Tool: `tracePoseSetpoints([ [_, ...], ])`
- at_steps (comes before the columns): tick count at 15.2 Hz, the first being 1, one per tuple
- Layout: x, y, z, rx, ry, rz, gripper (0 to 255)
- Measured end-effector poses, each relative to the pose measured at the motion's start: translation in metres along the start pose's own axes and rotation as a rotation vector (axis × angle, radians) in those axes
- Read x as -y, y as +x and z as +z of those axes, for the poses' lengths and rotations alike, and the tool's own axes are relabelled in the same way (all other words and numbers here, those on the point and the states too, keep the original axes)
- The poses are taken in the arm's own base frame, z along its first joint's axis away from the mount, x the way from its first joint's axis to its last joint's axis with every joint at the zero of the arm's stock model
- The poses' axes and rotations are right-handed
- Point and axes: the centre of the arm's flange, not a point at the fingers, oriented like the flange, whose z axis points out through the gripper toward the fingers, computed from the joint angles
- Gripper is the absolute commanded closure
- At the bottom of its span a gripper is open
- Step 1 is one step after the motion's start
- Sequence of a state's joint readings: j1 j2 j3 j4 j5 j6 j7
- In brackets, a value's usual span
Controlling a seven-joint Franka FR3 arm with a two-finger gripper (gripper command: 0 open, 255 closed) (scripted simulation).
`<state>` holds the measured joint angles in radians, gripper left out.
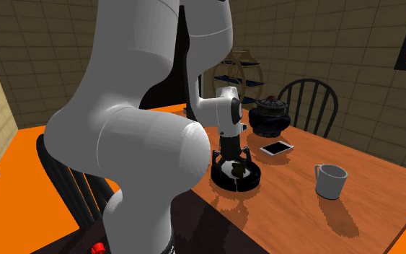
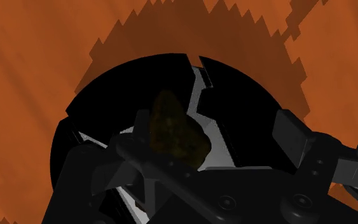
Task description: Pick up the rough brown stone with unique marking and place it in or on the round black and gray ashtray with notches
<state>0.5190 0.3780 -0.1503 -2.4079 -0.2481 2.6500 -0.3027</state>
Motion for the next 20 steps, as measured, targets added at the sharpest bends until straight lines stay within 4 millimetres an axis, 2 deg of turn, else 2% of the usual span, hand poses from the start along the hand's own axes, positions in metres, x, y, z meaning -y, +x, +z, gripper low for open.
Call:
tracePoseSetpoints([
  [3, 0.000, 0.000, 0.000, 0.000, 0.000, 0.000, 0],
  [4, 0.000, 0.000, 0.000, 0.000, 0.000, 0.000, 255],
  [13, 0.000, 0.000, 0.000, 0.000, 0.000, 0.000, 255],
  [14, 0.000, 0.000, 0.000, 0.000, 0.000, 0.000, 0],
  [17, -0.008, 0.008, -0.007, -0.019, 0.010, 0.026, 0],
  [20, -0.030, 0.027, -0.027, -0.062, 0.036, 0.085, 0],
])
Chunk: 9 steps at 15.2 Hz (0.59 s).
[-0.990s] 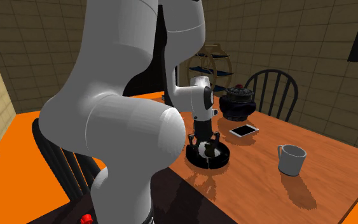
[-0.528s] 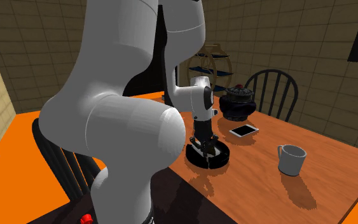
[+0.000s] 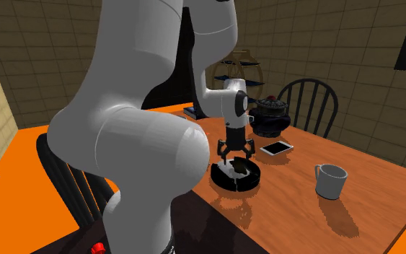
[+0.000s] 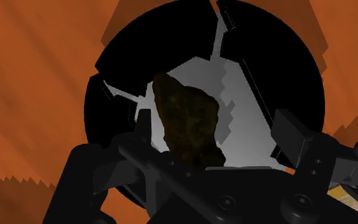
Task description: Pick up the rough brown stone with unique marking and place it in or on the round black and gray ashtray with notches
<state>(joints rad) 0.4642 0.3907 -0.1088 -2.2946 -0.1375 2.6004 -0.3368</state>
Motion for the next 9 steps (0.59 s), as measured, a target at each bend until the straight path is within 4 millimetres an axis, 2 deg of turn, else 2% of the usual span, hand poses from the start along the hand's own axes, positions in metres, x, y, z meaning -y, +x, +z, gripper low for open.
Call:
tracePoseSetpoints([
  [1, -0.005, 0.006, -0.006, -0.012, 0.007, 0.017, 0],
  [3, -0.009, 0.009, -0.004, -0.022, 0.014, 0.030, 0],
  [9, -0.010, 0.012, 0.023, -0.025, 0.016, 0.034, 0],
])
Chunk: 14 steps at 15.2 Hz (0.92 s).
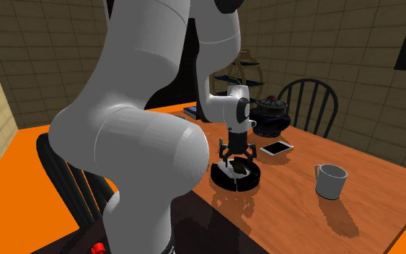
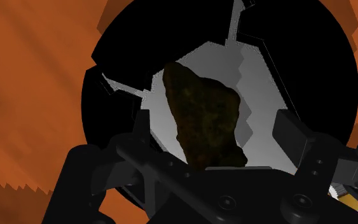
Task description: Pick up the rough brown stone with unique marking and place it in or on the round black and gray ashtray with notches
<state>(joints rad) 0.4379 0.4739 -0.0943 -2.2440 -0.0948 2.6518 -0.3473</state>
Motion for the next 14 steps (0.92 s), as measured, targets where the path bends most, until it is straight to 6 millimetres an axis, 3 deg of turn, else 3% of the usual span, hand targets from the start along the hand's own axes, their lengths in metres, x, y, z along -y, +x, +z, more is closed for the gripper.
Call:
tracePoseSetpoints([
  [6, 0.0007, 0.0004, 0.0043, 0.000, 0.000, 0.000, 0],
  [7, 0.0007, 0.0004, 0.0043, 0.000, 0.000, 0.000, 255],
  [14, 0.0007, 0.0004, 0.0044, 0.000, 0.000, 0.000, 255],
])
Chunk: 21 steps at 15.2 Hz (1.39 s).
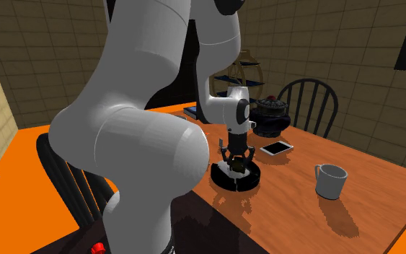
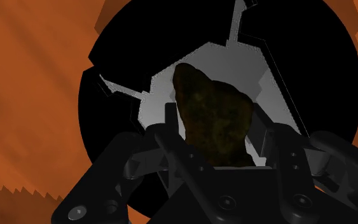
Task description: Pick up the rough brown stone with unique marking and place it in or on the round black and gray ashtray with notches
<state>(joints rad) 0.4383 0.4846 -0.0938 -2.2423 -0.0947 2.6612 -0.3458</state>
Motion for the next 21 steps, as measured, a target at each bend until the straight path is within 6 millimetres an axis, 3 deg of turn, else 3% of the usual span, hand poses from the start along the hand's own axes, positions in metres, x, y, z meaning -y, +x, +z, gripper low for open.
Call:
tracePoseSetpoints([
  [5, 0.001, 0.000, -0.006, 0.000, 0.000, 0.000, 255],
  [17, -0.002, -0.004, -0.069, -0.001, 0.000, 0.000, 255],
  [21, 0.001, 0.001, -0.059, 0.000, 0.000, 0.000, 255],
])
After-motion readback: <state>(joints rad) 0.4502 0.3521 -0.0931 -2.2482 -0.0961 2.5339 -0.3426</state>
